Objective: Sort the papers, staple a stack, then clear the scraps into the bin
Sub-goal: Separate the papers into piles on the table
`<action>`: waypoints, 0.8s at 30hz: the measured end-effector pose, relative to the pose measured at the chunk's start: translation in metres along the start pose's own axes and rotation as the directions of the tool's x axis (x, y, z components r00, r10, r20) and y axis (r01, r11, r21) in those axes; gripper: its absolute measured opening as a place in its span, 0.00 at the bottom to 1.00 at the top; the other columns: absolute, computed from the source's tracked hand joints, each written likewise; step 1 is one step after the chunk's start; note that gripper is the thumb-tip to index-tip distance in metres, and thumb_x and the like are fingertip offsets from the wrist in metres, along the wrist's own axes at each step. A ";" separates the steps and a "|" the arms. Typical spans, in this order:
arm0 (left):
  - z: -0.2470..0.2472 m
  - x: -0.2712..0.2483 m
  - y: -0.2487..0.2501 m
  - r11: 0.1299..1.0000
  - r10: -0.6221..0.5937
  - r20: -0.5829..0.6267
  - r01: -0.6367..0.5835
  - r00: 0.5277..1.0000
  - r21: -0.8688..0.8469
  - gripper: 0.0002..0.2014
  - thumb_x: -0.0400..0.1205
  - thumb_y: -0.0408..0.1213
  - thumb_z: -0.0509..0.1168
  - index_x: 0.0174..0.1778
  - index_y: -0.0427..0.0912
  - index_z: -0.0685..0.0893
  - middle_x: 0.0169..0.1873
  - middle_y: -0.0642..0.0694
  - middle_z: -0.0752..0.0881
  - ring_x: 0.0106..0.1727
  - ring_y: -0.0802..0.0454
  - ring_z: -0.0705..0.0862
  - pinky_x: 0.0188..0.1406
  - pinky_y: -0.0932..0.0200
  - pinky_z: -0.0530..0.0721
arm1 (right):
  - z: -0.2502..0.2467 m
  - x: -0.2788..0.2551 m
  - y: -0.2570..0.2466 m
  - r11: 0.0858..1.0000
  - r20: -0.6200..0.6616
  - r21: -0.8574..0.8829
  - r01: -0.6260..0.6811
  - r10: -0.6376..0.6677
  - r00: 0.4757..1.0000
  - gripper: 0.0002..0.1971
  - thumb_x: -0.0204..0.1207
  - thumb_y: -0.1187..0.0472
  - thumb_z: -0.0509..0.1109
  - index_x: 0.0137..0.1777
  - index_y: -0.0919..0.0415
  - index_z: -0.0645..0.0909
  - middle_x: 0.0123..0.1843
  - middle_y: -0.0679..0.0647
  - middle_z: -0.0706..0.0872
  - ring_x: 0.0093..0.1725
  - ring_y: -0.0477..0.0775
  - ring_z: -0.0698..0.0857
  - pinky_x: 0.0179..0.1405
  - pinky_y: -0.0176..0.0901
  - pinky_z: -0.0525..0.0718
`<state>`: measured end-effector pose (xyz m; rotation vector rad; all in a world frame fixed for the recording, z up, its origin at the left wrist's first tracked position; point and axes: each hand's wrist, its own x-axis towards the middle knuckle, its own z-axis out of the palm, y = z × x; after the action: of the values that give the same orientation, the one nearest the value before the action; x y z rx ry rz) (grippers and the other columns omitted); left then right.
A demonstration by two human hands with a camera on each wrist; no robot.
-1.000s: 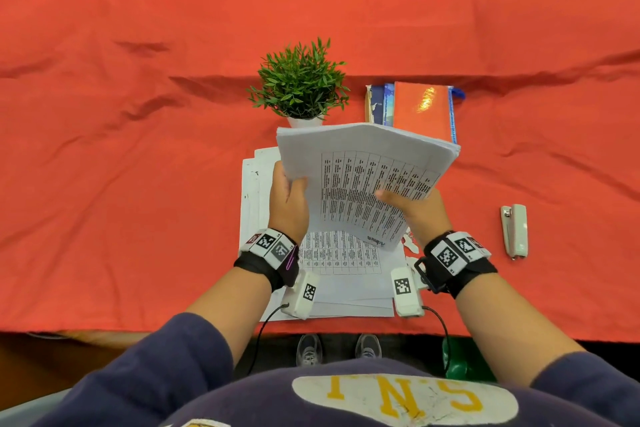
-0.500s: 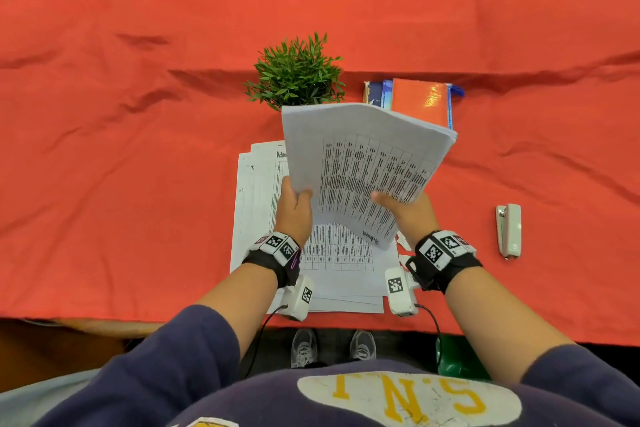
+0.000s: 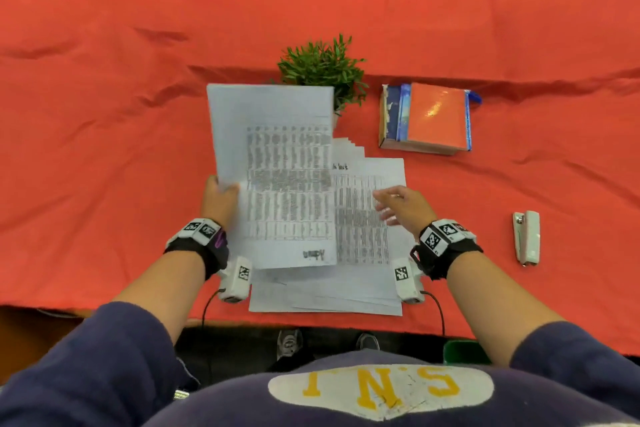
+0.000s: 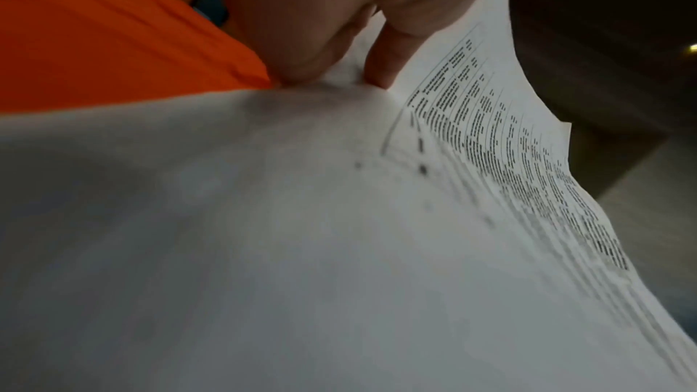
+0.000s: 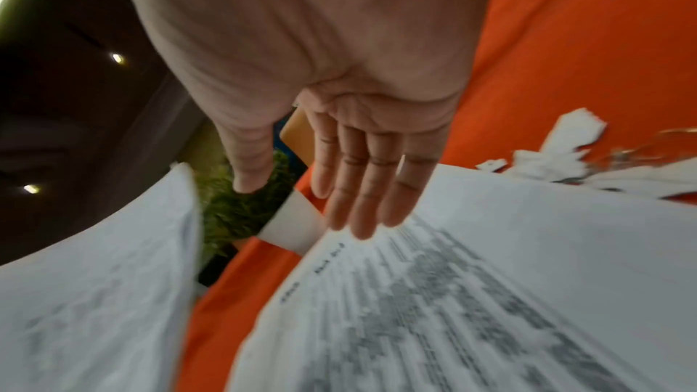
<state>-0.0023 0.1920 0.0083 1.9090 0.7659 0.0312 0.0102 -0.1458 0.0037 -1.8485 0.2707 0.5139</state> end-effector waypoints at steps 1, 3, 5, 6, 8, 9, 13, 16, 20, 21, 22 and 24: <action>-0.018 0.011 -0.011 0.999 -0.040 -0.020 0.041 0.999 0.028 0.17 0.81 0.30 0.60 0.67 0.34 0.75 0.56 0.38 0.82 0.61 0.40 0.82 0.52 0.56 0.73 | 0.001 0.004 0.011 0.994 -0.031 -0.102 -0.051 0.048 0.998 0.20 0.77 0.47 0.71 0.59 0.62 0.79 0.51 0.57 0.85 0.45 0.55 0.84 0.45 0.47 0.82; -0.051 0.028 -0.031 0.989 -0.105 -0.058 0.110 0.993 0.094 0.19 0.81 0.31 0.61 0.69 0.32 0.74 0.63 0.34 0.82 0.64 0.37 0.81 0.56 0.53 0.75 | 0.002 0.008 0.033 0.951 -0.162 -0.267 -0.159 0.118 0.980 0.23 0.75 0.48 0.73 0.64 0.62 0.77 0.58 0.57 0.82 0.54 0.58 0.82 0.55 0.48 0.79; -0.083 0.043 -0.049 0.974 -0.165 -0.081 0.175 0.983 0.143 0.21 0.82 0.31 0.61 0.71 0.31 0.73 0.65 0.33 0.80 0.65 0.35 0.80 0.61 0.48 0.75 | 0.005 0.012 0.050 0.891 -0.289 -0.379 -0.248 0.140 0.947 0.25 0.74 0.51 0.75 0.66 0.65 0.77 0.65 0.62 0.82 0.64 0.63 0.80 0.64 0.51 0.77; -0.098 0.052 -0.060 0.968 -0.185 -0.080 0.196 0.979 0.158 0.21 0.81 0.31 0.62 0.71 0.32 0.73 0.65 0.32 0.80 0.65 0.34 0.80 0.62 0.46 0.76 | 0.008 0.010 0.053 0.851 -0.333 -0.439 -0.288 0.143 0.932 0.26 0.75 0.52 0.75 0.67 0.66 0.77 0.67 0.64 0.81 0.68 0.64 0.78 0.68 0.53 0.75; -0.124 0.073 -0.080 0.951 -0.233 -0.075 0.243 0.970 0.189 0.21 0.80 0.32 0.63 0.70 0.33 0.75 0.64 0.32 0.82 0.63 0.34 0.81 0.63 0.43 0.78 | 0.014 0.007 0.057 0.794 -0.398 -0.487 -0.363 0.168 0.902 0.27 0.75 0.50 0.74 0.68 0.67 0.77 0.69 0.64 0.80 0.74 0.65 0.72 0.72 0.54 0.70; -0.135 0.083 -0.088 0.942 -0.249 -0.082 0.260 0.965 0.210 0.21 0.79 0.32 0.64 0.69 0.33 0.75 0.64 0.32 0.82 0.63 0.33 0.82 0.63 0.43 0.79 | 0.015 0.005 0.058 0.780 -0.427 -0.490 -0.390 0.176 0.887 0.27 0.75 0.49 0.73 0.68 0.67 0.77 0.69 0.64 0.80 0.75 0.64 0.71 0.73 0.53 0.69; -0.161 0.104 -0.108 0.888 -0.288 -0.119 0.311 0.950 0.337 0.20 0.81 0.27 0.60 0.70 0.28 0.72 0.63 0.28 0.80 0.64 0.30 0.80 0.57 0.45 0.76 | 0.016 0.014 0.072 0.786 -0.487 -0.428 -0.446 0.215 0.846 0.35 0.68 0.42 0.75 0.65 0.70 0.78 0.67 0.64 0.81 0.69 0.65 0.77 0.67 0.51 0.77; -0.160 0.115 -0.117 0.861 -0.307 -0.110 0.325 0.945 0.390 0.20 0.82 0.24 0.58 0.72 0.26 0.70 0.66 0.26 0.78 0.66 0.29 0.78 0.63 0.42 0.75 | 0.020 0.014 0.074 0.830 -0.519 -0.315 -0.461 0.256 0.816 0.32 0.68 0.57 0.79 0.68 0.69 0.71 0.65 0.63 0.81 0.66 0.66 0.80 0.65 0.53 0.80; -0.155 0.125 -0.121 0.804 -0.322 -0.078 0.316 0.943 0.504 0.20 0.83 0.25 0.58 0.71 0.23 0.70 0.66 0.24 0.77 0.66 0.27 0.78 0.64 0.41 0.75 | 0.021 0.012 0.070 0.868 -0.524 -0.243 -0.434 0.259 0.812 0.27 0.70 0.70 0.75 0.69 0.67 0.71 0.65 0.65 0.82 0.65 0.67 0.82 0.64 0.56 0.81; -0.154 0.124 -0.122 0.789 -0.318 -0.096 0.320 0.943 0.524 0.20 0.82 0.25 0.60 0.70 0.21 0.70 0.66 0.24 0.77 0.66 0.27 0.78 0.63 0.41 0.76 | 0.019 0.012 0.068 0.862 -0.524 -0.256 -0.437 0.257 0.812 0.25 0.72 0.71 0.73 0.69 0.68 0.73 0.64 0.65 0.83 0.64 0.67 0.82 0.63 0.56 0.82; -0.153 0.124 -0.121 0.772 -0.316 -0.123 0.330 0.941 0.543 0.20 0.81 0.26 0.61 0.68 0.21 0.71 0.66 0.24 0.77 0.66 0.27 0.78 0.62 0.42 0.76 | 0.017 0.011 0.067 0.861 -0.521 -0.260 -0.436 0.255 0.815 0.22 0.73 0.72 0.70 0.68 0.68 0.76 0.63 0.66 0.84 0.62 0.66 0.83 0.61 0.55 0.83; -0.147 0.122 -0.114 0.728 -0.289 -0.200 0.351 0.936 0.589 0.24 0.78 0.29 0.64 0.69 0.25 0.69 0.69 0.27 0.72 0.69 0.31 0.74 0.68 0.43 0.75 | 0.010 0.010 0.067 0.868 -0.507 -0.261 -0.422 0.248 0.825 0.17 0.74 0.72 0.67 0.64 0.68 0.79 0.56 0.65 0.85 0.54 0.65 0.84 0.51 0.52 0.82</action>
<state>-0.0131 0.4049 -0.0550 2.3685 1.2851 -0.3997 -0.0117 -0.1581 -0.0595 -2.2929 0.8980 0.3739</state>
